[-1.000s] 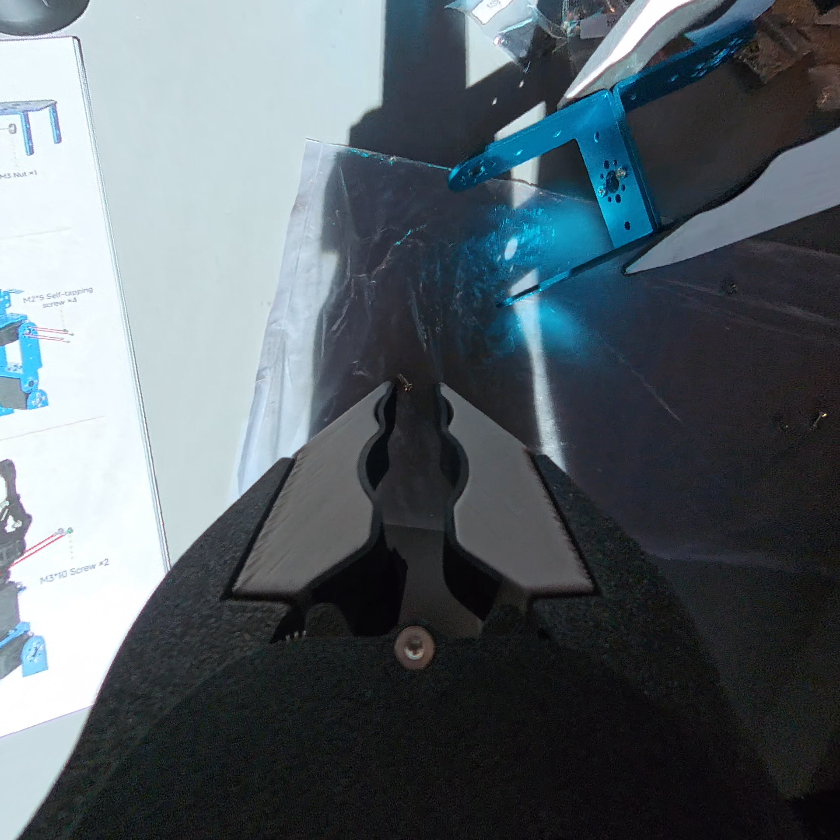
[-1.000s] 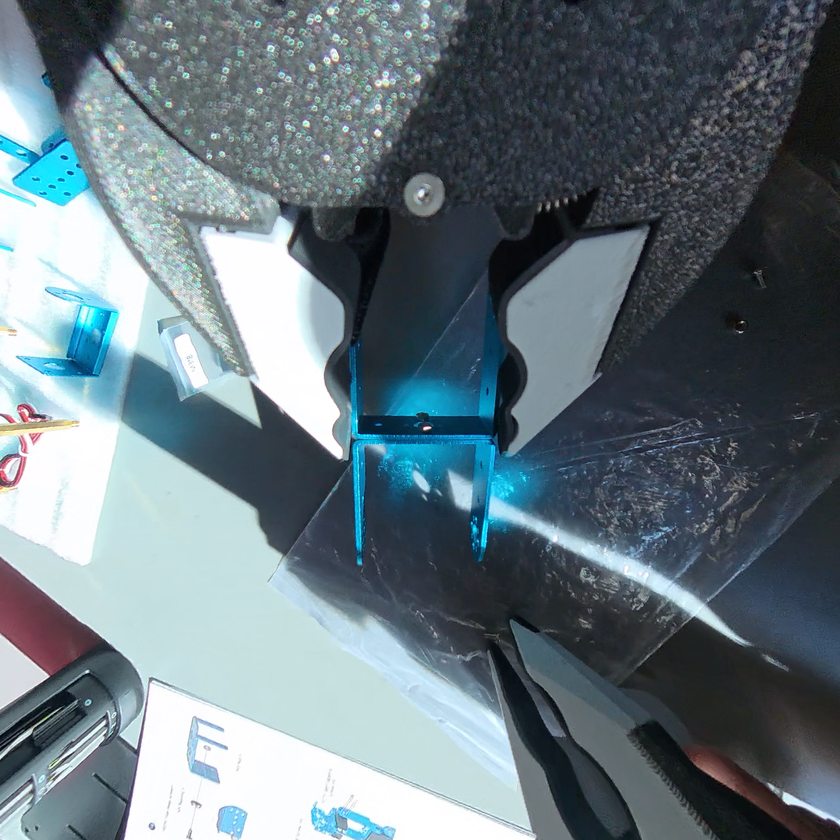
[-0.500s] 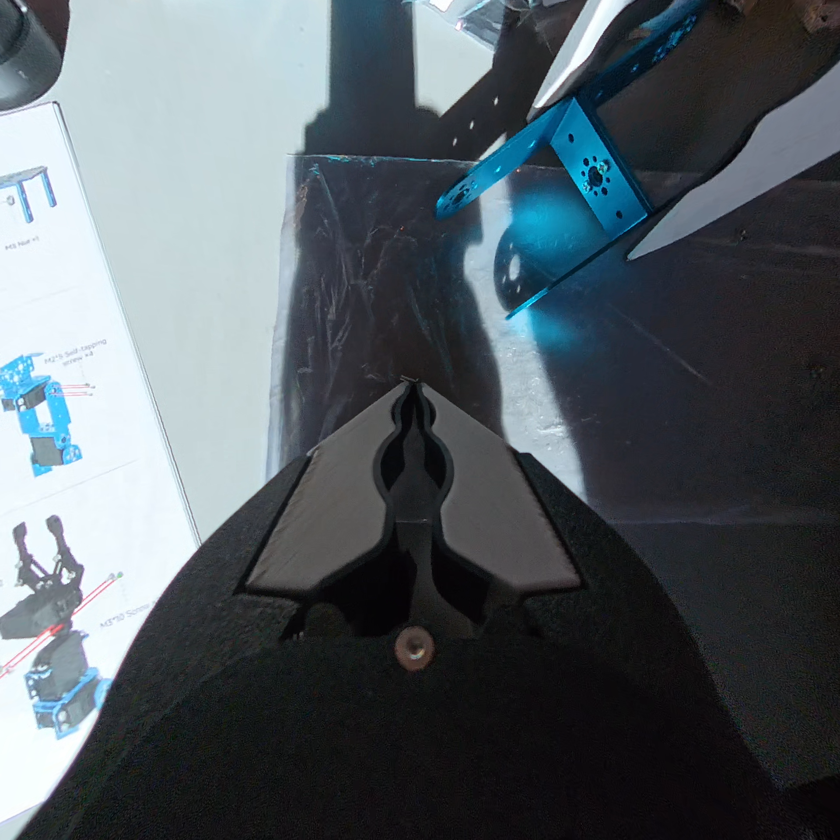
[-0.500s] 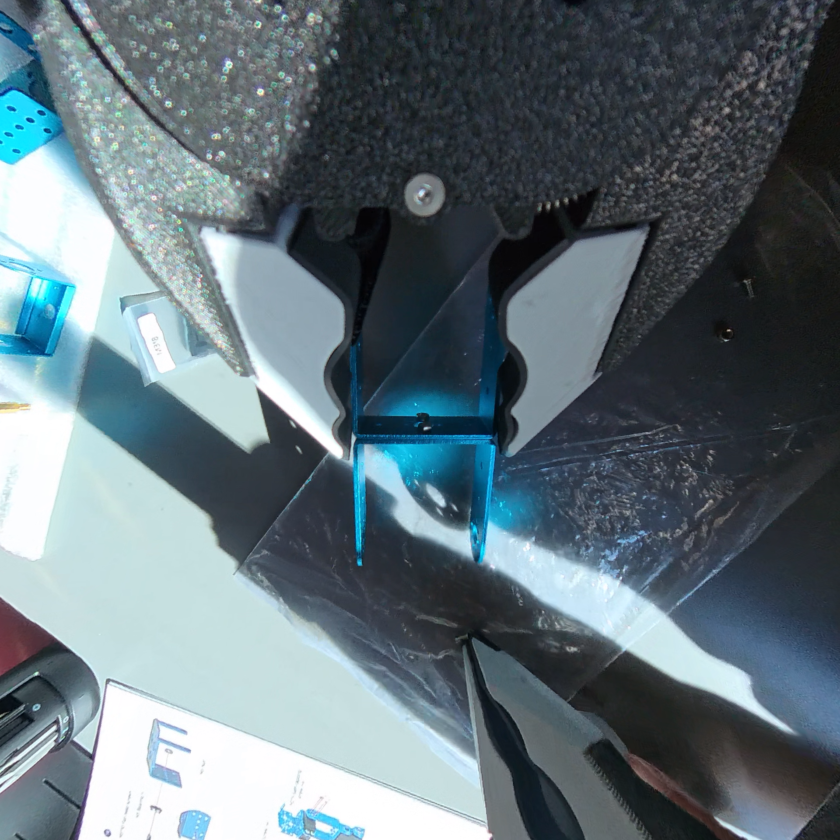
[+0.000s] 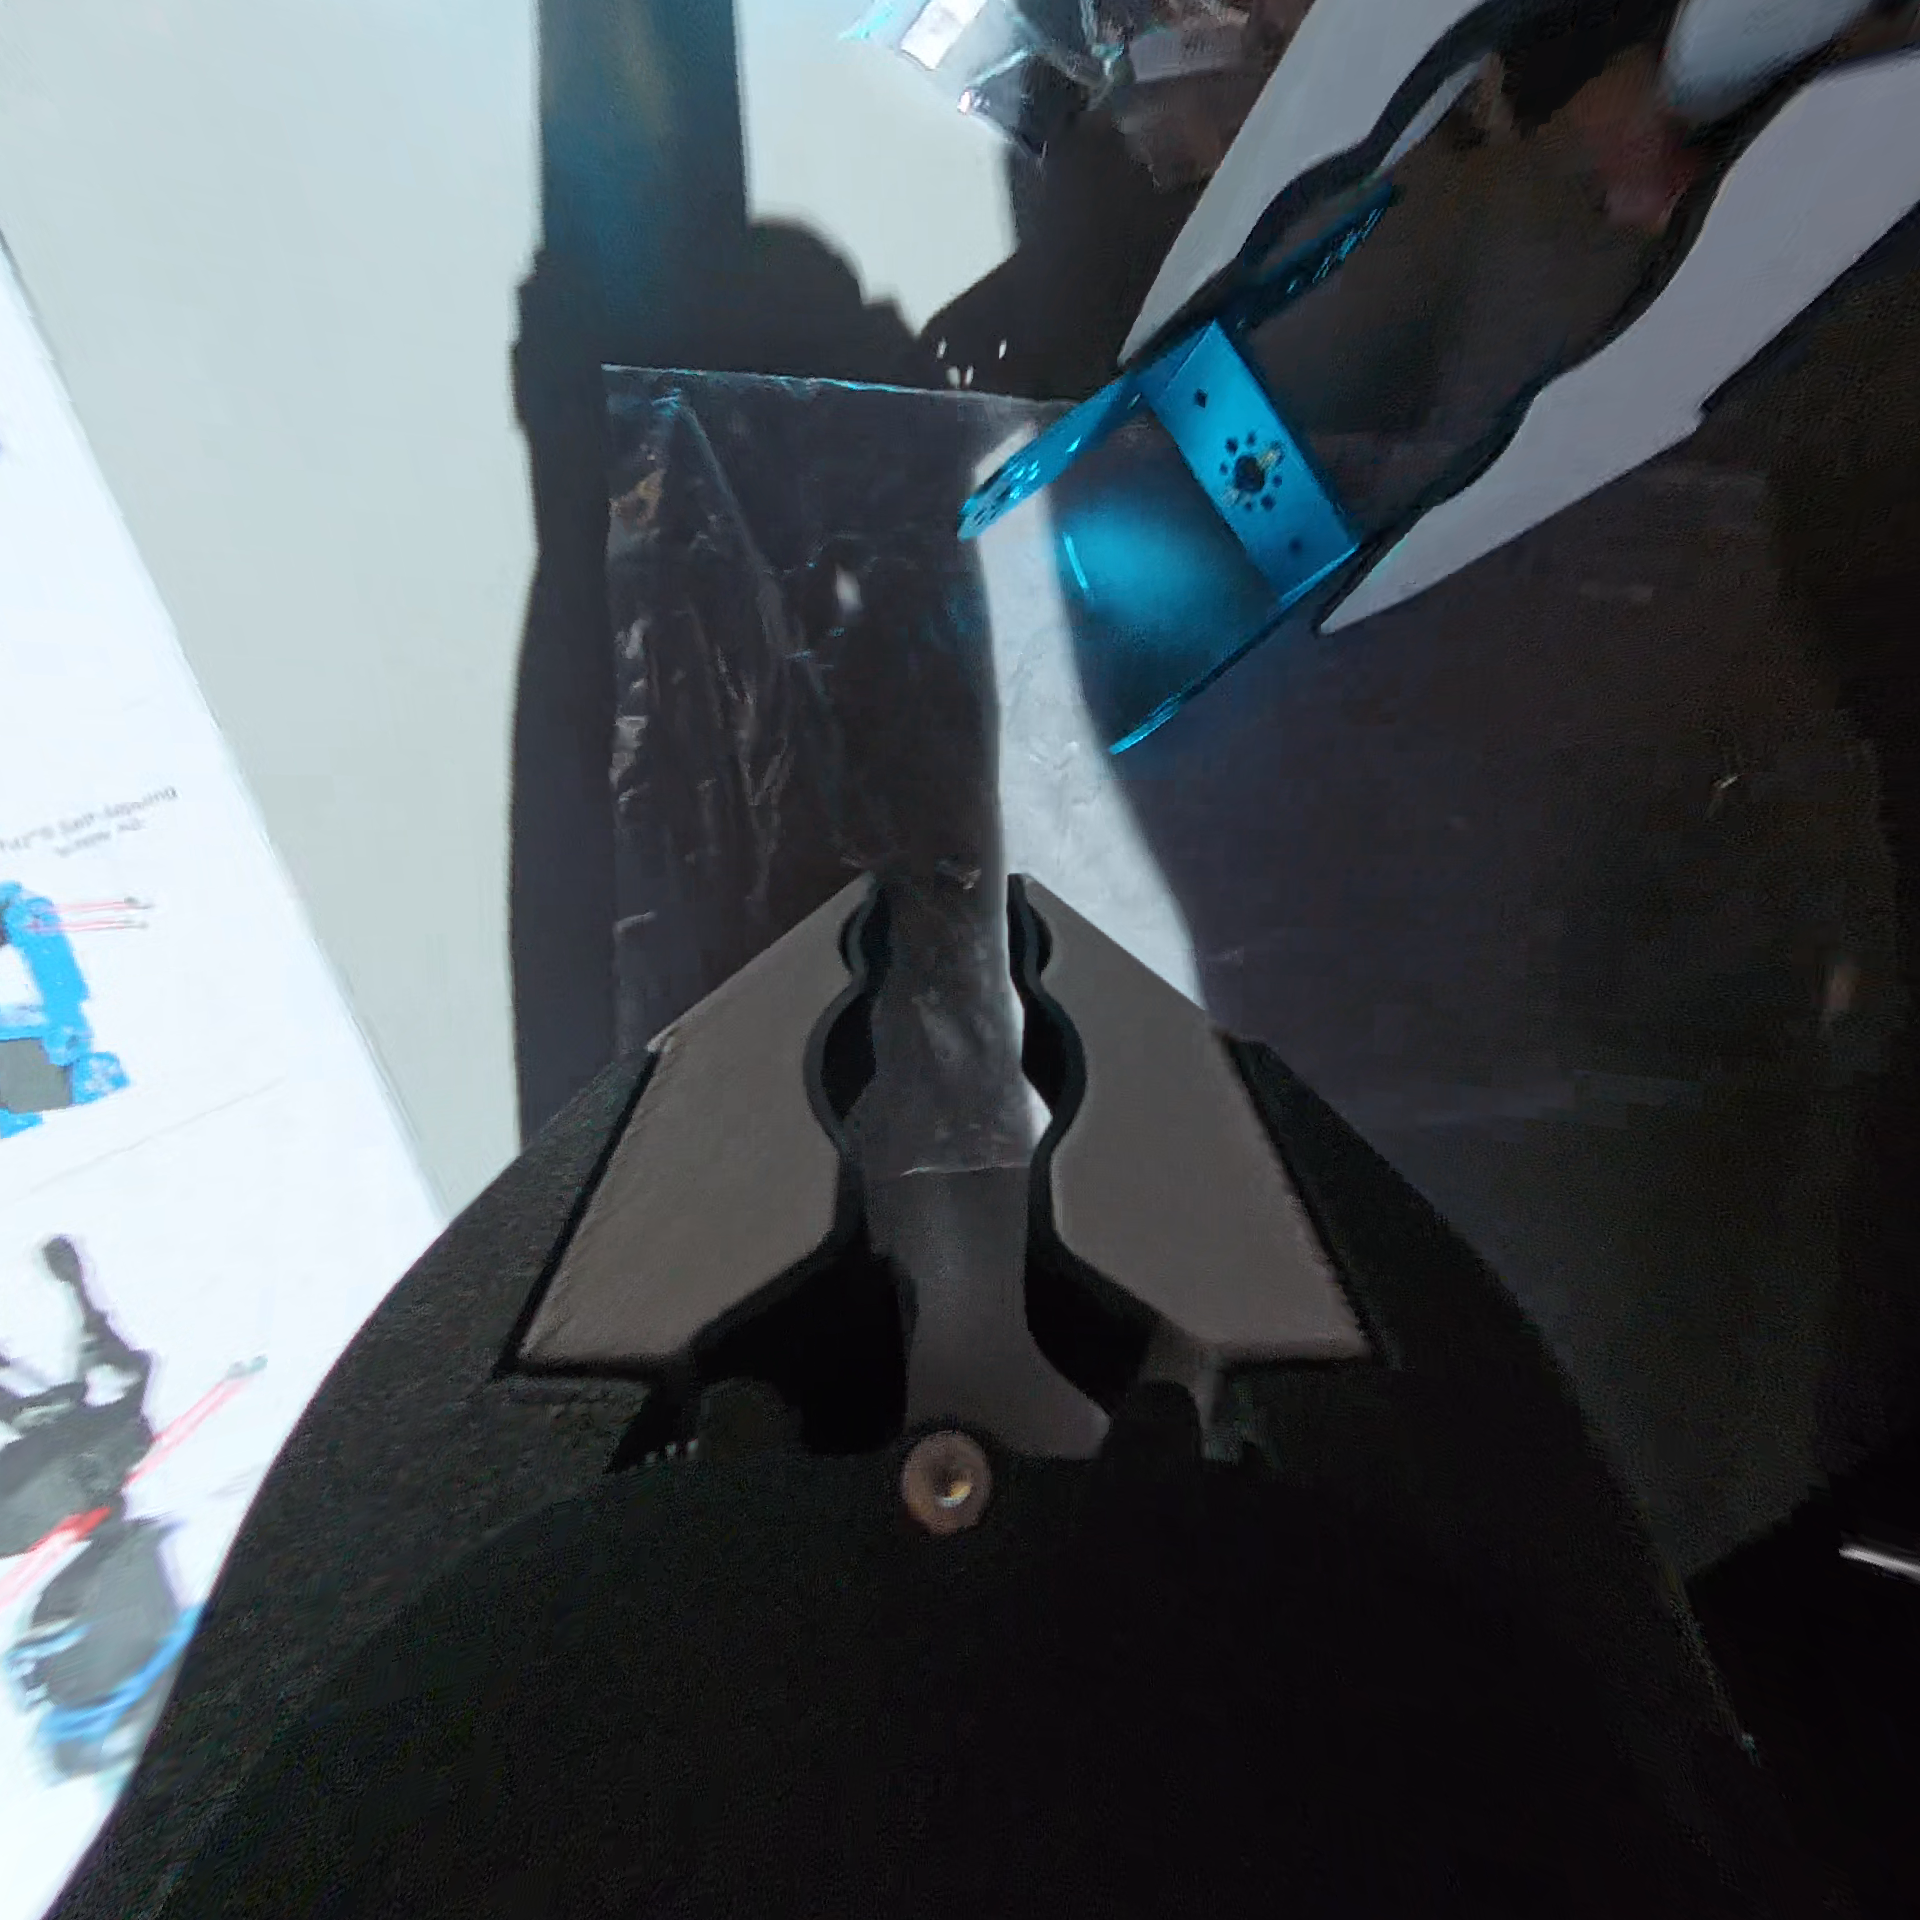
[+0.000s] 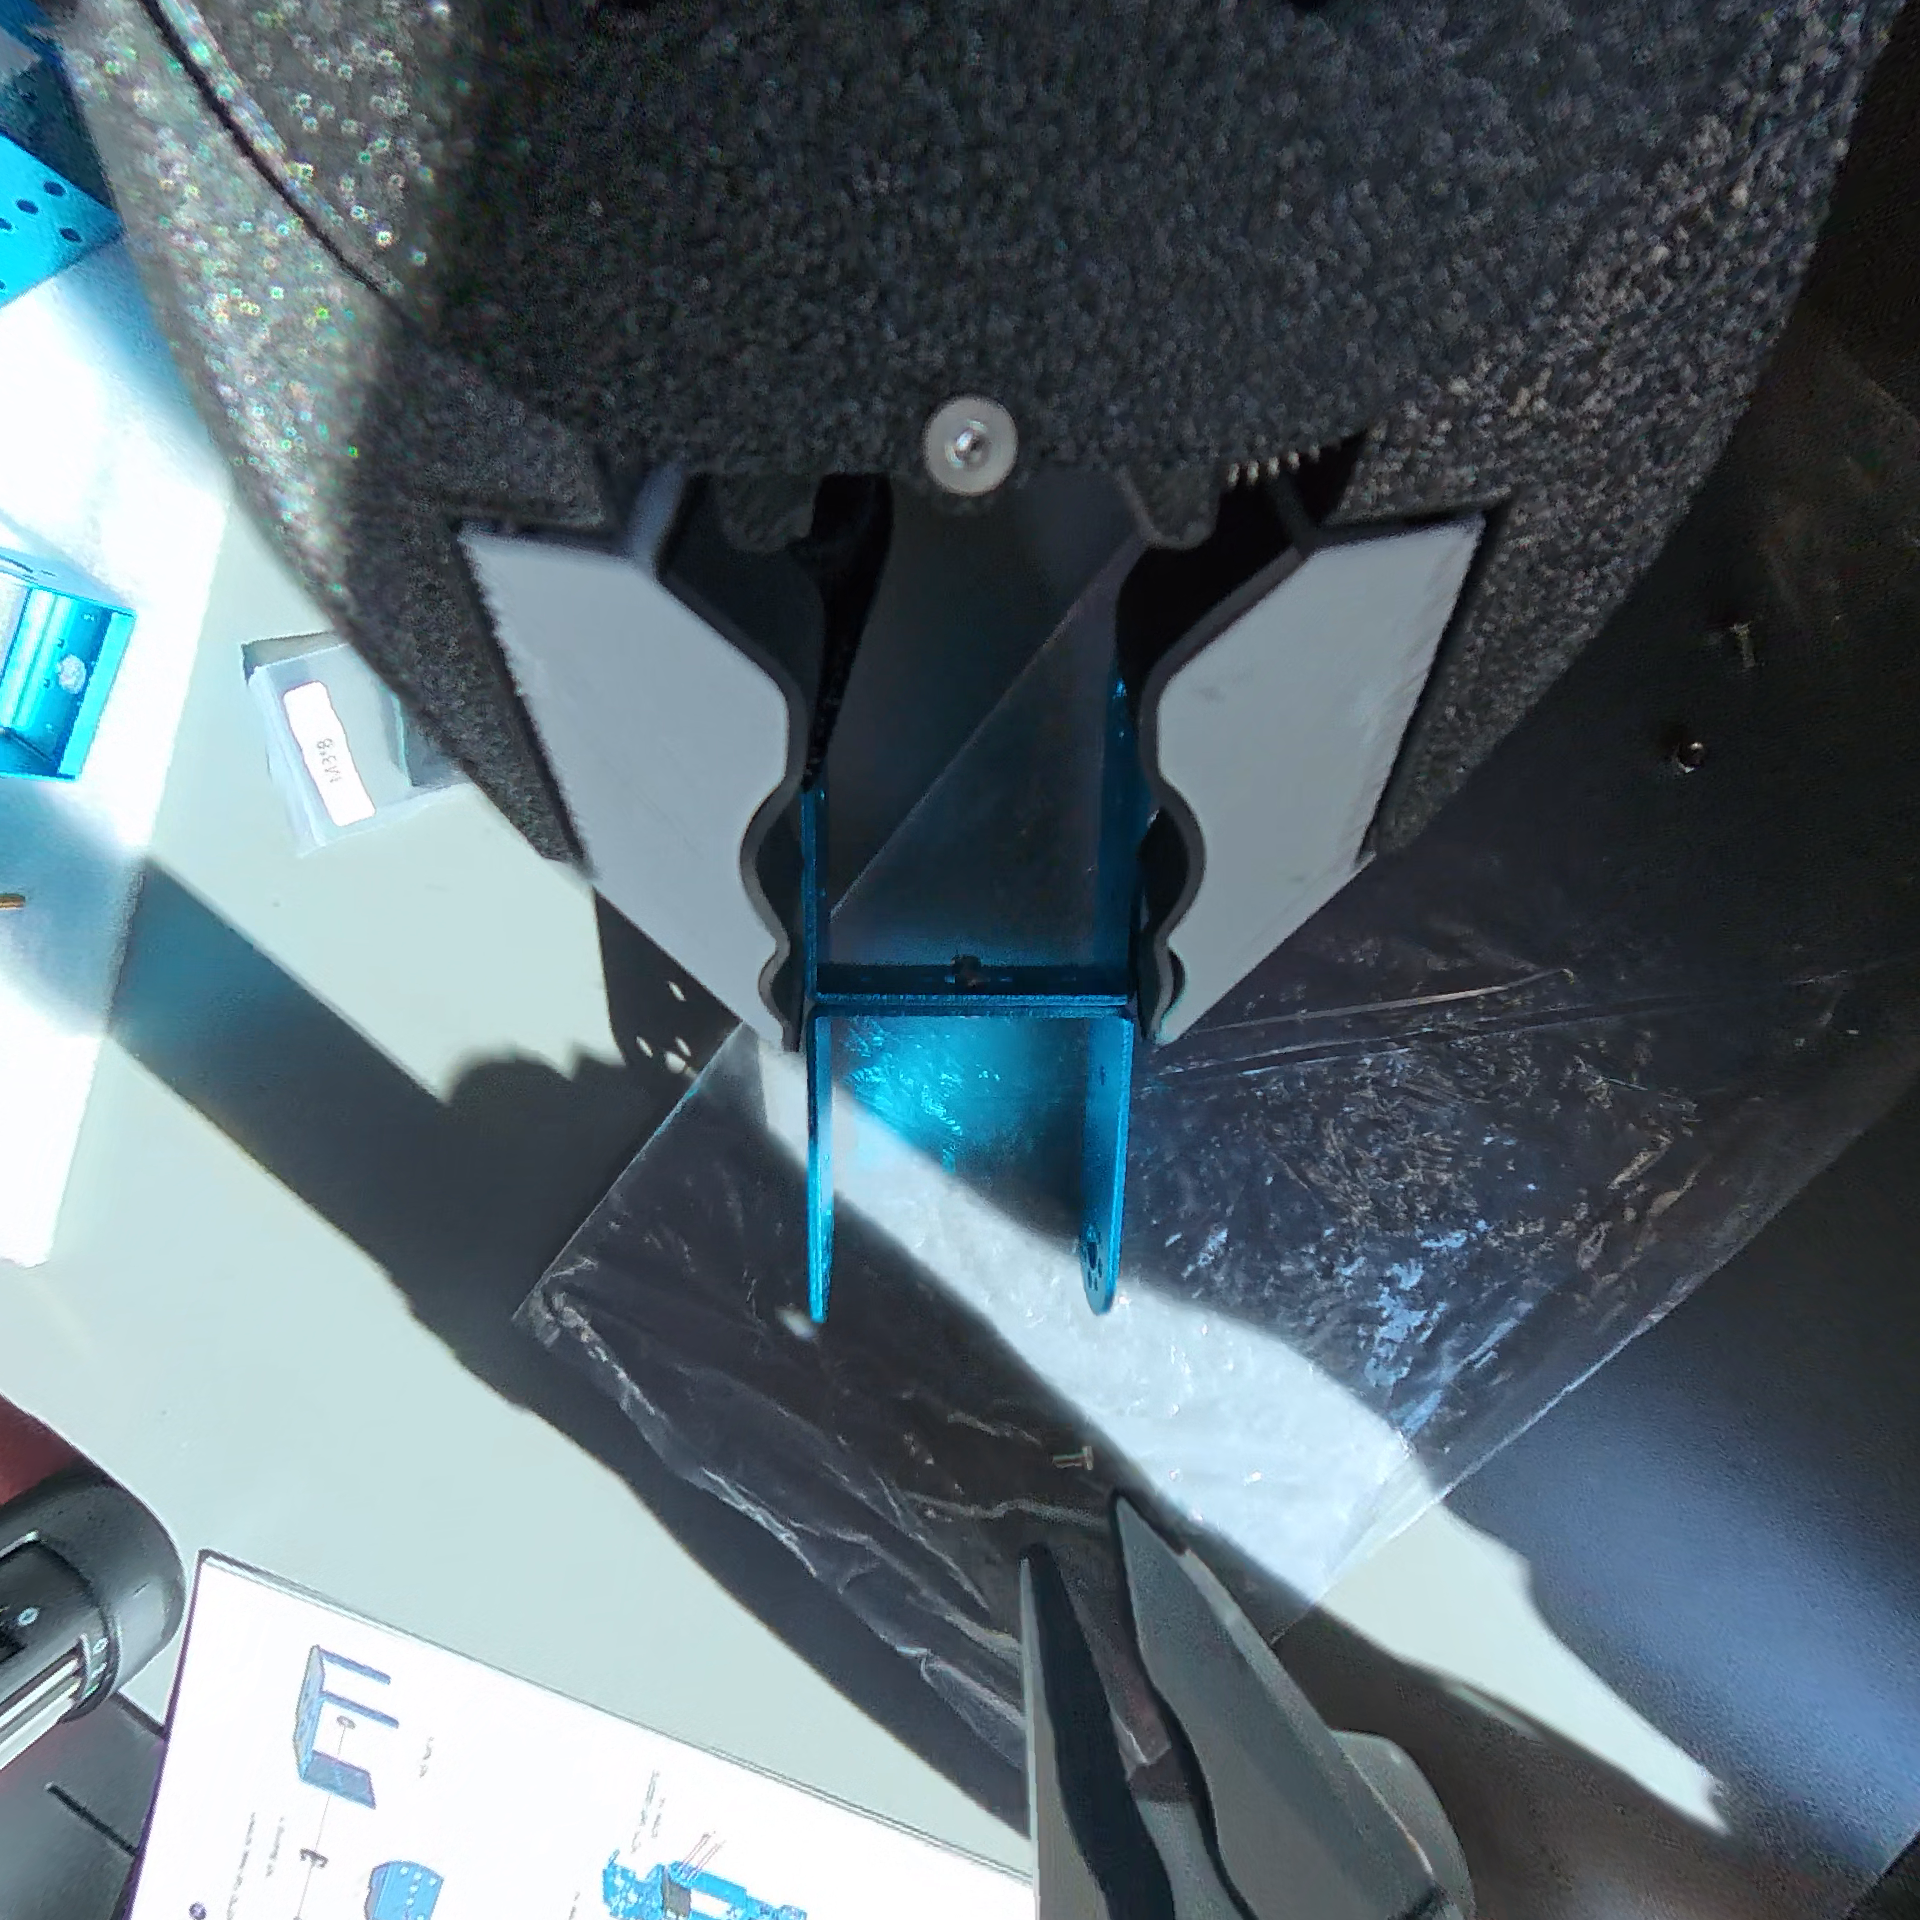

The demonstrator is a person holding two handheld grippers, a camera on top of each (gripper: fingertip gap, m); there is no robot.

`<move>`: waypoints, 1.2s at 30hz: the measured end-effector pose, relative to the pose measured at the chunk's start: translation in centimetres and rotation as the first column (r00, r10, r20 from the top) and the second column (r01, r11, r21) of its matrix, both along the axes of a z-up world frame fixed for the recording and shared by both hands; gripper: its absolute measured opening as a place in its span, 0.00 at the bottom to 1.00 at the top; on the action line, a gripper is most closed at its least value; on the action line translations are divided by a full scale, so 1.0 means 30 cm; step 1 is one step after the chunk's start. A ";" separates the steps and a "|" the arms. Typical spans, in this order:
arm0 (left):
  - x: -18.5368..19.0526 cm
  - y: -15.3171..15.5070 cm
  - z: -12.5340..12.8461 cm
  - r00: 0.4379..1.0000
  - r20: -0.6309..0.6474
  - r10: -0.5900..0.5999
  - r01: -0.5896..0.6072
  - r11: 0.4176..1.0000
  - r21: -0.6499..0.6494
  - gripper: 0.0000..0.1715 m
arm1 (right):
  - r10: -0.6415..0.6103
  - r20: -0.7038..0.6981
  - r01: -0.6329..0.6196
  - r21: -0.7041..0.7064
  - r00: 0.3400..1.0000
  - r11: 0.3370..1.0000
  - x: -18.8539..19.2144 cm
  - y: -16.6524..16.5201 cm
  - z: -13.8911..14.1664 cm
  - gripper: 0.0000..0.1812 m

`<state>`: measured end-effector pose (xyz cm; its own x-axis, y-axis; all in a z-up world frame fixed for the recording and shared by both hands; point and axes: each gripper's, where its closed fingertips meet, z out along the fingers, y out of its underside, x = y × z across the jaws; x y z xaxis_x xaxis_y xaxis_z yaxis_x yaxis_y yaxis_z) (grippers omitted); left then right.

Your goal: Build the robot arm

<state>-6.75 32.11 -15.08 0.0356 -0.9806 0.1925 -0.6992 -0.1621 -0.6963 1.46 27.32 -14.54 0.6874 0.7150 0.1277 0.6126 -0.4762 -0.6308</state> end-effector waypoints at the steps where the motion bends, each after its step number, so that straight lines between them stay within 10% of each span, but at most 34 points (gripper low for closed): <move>1: 0.015 -0.027 0.007 0.999 0.020 0.029 -0.028 0.997 -0.069 0.15 | 0.002 0.001 -0.002 -0.004 1.000 1.000 -0.001 -0.002 -0.005 0.35; 12: 0.034 0.015 -0.011 0.955 0.046 0.295 -0.298 0.950 0.091 0.08 | 0.003 -0.010 -0.004 -0.020 1.000 1.000 -0.002 -0.009 -0.016 0.35; 28: -0.012 0.012 -0.027 0.966 -0.009 0.258 -0.252 0.951 0.177 0.09 | 0.005 -0.010 -0.005 -0.029 1.000 1.000 -0.005 -0.013 -0.018 0.35; 36: -0.017 -0.013 -0.024 0.998 -0.016 0.060 -0.055 0.973 0.224 0.12 | 0.010 -0.012 -0.010 -0.034 1.000 0.999 -0.006 -0.018 -0.018 0.35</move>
<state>-7.25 31.72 -15.80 0.0954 -0.9949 -0.0330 -0.7094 -0.0447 -0.7034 1.29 26.79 -15.09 0.6814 0.7258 0.0947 0.6099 -0.4915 -0.6216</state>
